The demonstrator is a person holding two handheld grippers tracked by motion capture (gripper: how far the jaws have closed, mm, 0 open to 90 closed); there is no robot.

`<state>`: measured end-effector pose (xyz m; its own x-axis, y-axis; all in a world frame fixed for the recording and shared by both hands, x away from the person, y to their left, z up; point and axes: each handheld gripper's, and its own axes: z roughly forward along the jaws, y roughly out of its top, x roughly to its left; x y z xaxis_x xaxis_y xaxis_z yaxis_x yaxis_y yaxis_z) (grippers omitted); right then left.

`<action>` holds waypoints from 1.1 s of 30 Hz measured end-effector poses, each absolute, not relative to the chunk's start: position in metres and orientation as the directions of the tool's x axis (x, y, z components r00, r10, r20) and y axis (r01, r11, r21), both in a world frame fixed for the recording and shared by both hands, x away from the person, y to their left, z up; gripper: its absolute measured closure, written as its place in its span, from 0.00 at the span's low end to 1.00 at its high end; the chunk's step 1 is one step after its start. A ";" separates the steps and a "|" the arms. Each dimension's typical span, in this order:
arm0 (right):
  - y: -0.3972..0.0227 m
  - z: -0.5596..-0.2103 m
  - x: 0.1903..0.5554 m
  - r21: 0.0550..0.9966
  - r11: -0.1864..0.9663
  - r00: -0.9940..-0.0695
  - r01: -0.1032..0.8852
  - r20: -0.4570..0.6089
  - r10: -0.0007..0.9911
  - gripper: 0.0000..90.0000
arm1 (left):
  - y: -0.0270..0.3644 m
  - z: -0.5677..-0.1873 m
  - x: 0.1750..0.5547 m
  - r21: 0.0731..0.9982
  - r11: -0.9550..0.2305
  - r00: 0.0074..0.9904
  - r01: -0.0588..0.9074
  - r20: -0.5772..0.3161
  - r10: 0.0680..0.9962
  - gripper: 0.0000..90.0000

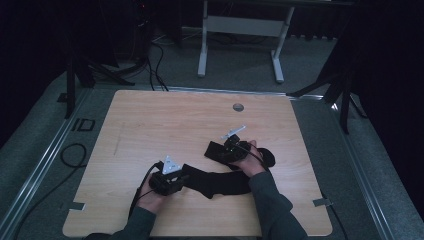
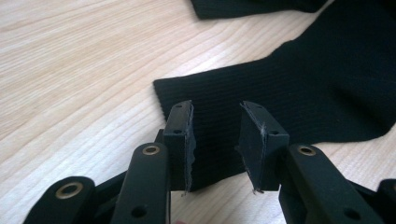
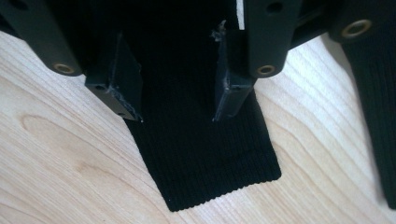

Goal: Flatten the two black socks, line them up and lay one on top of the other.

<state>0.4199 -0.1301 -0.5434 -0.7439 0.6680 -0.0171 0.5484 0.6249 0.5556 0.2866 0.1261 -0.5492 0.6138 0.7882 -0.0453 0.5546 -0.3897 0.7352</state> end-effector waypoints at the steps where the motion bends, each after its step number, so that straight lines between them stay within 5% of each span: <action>1: -0.129 -0.543 0.420 0.558 0.620 -0.739 0.552 -0.017 0.673 0.62 | 0.127 -0.549 0.287 0.734 -0.389 0.611 0.557 -0.044 0.791 0.73; 12: -0.118 -0.543 0.419 0.566 0.565 -0.693 0.600 0.016 0.721 0.91 | 0.133 -0.549 0.290 0.730 -0.375 0.584 0.571 -0.041 0.811 0.75; 21: -0.109 -0.542 0.414 0.572 0.550 -0.690 0.609 0.040 0.723 0.93 | 0.134 -0.550 0.290 0.727 -0.375 0.578 0.575 -0.036 0.815 0.74; 33: -0.112 -0.483 0.381 0.702 0.473 -0.734 0.533 0.105 0.671 0.93 | 0.135 -0.550 0.291 0.724 -0.372 0.571 0.581 -0.037 0.820 0.74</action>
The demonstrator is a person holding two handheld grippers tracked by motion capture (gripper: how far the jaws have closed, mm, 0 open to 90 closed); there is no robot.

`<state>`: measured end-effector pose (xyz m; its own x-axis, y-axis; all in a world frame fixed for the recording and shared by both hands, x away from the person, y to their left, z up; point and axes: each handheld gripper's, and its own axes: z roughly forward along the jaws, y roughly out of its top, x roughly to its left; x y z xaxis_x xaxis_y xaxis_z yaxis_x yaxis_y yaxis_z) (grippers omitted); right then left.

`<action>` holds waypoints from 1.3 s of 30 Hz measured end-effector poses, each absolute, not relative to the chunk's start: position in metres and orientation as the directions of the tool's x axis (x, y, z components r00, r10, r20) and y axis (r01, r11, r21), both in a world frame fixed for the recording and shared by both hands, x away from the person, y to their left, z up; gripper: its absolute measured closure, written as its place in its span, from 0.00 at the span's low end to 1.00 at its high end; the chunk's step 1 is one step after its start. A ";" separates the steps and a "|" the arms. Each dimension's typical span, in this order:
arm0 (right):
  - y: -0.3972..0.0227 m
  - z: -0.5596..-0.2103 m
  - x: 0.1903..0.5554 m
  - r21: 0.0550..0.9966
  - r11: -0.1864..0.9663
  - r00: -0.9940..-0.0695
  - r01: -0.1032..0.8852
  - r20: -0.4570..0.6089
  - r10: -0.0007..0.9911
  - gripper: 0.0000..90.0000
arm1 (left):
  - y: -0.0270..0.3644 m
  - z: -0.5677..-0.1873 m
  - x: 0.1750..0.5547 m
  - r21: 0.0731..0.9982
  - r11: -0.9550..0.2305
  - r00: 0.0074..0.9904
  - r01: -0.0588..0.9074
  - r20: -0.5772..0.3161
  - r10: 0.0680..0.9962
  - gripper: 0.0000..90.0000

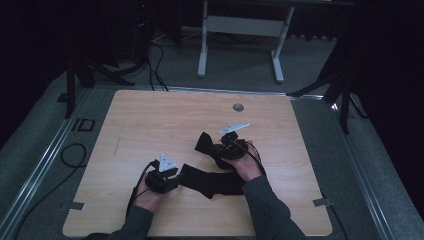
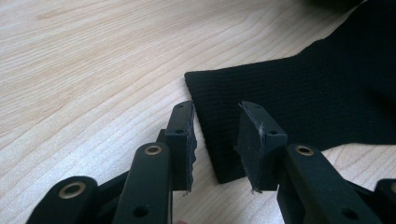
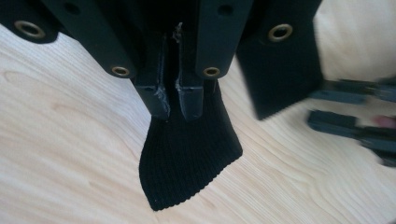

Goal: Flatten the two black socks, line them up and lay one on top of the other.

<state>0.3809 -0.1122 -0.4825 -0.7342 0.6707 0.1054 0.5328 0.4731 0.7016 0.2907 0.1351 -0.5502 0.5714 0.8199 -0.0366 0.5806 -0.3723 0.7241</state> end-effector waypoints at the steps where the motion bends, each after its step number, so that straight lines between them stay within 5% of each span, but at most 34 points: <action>1: -0.112 -0.478 0.378 0.710 0.472 -0.738 0.523 0.100 0.667 0.93 | 0.135 -0.551 0.291 0.721 -0.367 0.566 0.587 -0.042 0.824 0.74; 27: -0.116 -0.411 0.321 0.834 0.408 -0.765 0.372 0.026 0.644 0.93 | 0.135 -0.553 0.293 0.715 -0.327 0.542 0.617 -0.085 0.836 0.74; 39: -0.098 -0.459 0.310 0.764 0.425 -0.742 0.485 0.103 0.662 0.93 | 0.143 -0.550 0.294 0.726 -0.295 0.511 0.621 -0.090 0.855 0.74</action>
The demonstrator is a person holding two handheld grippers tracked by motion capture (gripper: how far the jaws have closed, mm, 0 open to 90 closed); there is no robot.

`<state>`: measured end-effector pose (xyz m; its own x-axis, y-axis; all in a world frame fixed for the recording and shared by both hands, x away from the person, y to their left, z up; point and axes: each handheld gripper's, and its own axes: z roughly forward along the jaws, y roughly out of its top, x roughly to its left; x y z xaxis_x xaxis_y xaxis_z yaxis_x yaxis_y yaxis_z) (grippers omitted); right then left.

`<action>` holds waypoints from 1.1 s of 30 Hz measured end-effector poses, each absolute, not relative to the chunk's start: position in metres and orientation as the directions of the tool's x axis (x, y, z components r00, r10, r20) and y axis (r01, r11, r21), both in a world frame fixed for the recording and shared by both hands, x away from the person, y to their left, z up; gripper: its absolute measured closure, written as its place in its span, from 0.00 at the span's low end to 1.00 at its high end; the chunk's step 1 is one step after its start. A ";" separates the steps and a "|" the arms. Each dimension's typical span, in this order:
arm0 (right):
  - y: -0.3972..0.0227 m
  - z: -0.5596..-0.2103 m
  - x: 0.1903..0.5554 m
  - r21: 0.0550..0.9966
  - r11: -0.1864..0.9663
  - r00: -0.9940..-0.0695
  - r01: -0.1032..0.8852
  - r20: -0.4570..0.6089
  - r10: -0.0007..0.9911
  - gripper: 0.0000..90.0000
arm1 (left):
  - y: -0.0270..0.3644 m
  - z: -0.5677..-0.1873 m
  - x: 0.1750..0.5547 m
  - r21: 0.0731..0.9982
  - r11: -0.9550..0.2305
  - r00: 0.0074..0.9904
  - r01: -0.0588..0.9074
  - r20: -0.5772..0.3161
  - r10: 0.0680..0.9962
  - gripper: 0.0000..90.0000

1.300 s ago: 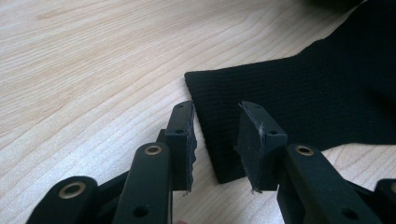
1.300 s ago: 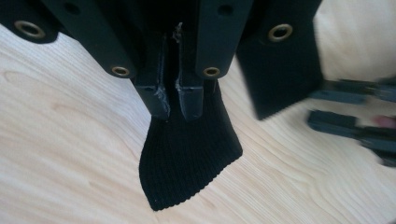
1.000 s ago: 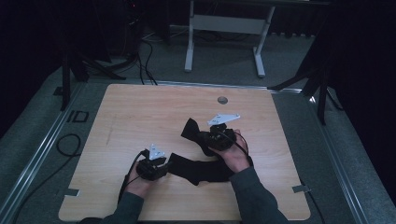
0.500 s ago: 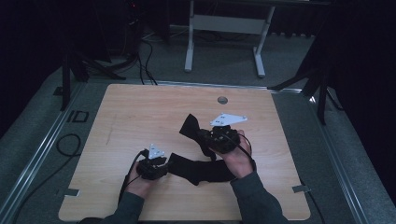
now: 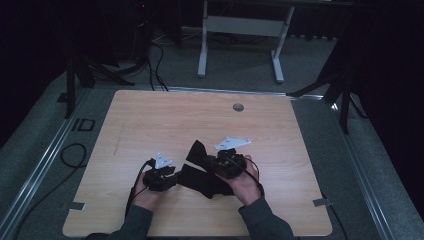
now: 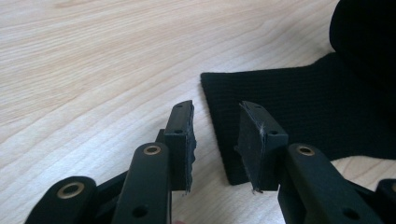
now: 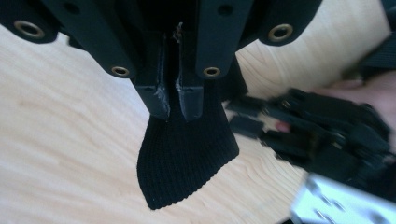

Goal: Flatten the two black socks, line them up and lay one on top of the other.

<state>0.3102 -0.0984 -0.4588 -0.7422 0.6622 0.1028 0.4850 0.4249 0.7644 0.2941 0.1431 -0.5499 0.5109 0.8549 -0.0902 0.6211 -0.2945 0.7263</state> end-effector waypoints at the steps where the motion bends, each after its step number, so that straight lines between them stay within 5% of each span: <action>1: -0.097 -0.462 0.311 0.760 0.426 -0.740 0.491 0.106 0.664 0.93 | 0.144 -0.550 0.294 0.727 -0.289 0.506 0.622 -0.092 0.858 0.74; 33: -0.061 -0.528 0.321 0.584 0.531 -0.743 0.614 0.201 0.638 0.92 | 0.153 -0.546 0.294 0.738 -0.245 0.487 0.629 -0.127 0.864 0.74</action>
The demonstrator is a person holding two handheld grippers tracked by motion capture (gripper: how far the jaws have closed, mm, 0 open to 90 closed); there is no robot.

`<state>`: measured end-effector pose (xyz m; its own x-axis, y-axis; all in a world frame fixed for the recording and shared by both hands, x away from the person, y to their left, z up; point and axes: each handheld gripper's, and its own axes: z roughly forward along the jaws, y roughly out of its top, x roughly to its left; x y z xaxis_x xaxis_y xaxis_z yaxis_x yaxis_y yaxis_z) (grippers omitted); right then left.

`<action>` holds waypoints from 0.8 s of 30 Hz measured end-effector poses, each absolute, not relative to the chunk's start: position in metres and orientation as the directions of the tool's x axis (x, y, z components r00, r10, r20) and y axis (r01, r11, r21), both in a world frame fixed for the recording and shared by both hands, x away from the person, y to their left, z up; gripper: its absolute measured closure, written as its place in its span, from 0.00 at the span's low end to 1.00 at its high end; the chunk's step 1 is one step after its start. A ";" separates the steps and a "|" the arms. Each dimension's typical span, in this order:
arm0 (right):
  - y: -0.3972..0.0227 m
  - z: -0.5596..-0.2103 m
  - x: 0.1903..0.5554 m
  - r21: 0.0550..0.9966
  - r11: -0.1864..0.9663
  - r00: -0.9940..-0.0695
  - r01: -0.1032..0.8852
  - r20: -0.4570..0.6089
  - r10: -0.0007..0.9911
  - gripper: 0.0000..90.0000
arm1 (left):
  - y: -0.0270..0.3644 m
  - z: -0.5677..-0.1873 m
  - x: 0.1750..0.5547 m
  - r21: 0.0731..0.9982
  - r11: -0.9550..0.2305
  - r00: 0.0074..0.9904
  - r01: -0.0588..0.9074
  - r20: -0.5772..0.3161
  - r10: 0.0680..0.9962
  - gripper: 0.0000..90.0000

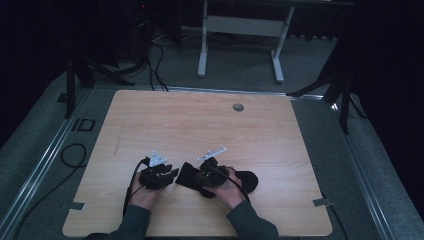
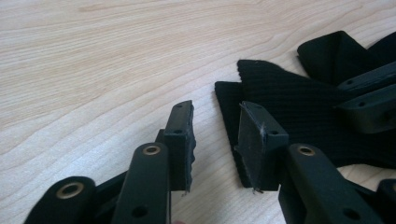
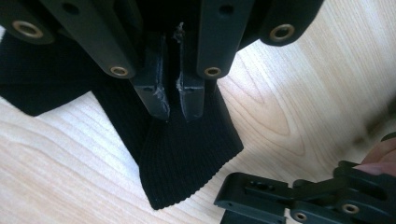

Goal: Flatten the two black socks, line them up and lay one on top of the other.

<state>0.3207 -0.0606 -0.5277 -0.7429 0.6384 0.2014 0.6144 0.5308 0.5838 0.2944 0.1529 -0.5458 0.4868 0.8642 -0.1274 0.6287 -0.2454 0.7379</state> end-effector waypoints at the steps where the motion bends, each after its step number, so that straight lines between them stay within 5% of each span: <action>1: -0.061 -0.529 0.322 0.579 0.529 -0.740 0.621 0.211 0.639 0.92 | 0.153 -0.546 0.294 0.738 -0.247 0.489 0.628 -0.127 0.863 0.76; 13: -0.058 -0.540 0.326 0.542 0.545 -0.731 0.640 0.210 0.649 0.92 | 0.134 -0.546 0.288 0.739 -0.317 0.554 0.594 -0.091 0.828 0.89; 22: -0.058 -0.542 0.326 0.544 0.545 -0.733 0.638 0.214 0.646 0.91 | 0.125 -0.553 0.290 0.711 -0.378 0.562 0.593 -0.030 0.826 0.90; 24: -0.059 -0.541 0.326 0.542 0.547 -0.738 0.638 0.227 0.636 0.84 | 0.122 -0.554 0.290 0.708 -0.394 0.565 0.586 -0.007 0.825 0.89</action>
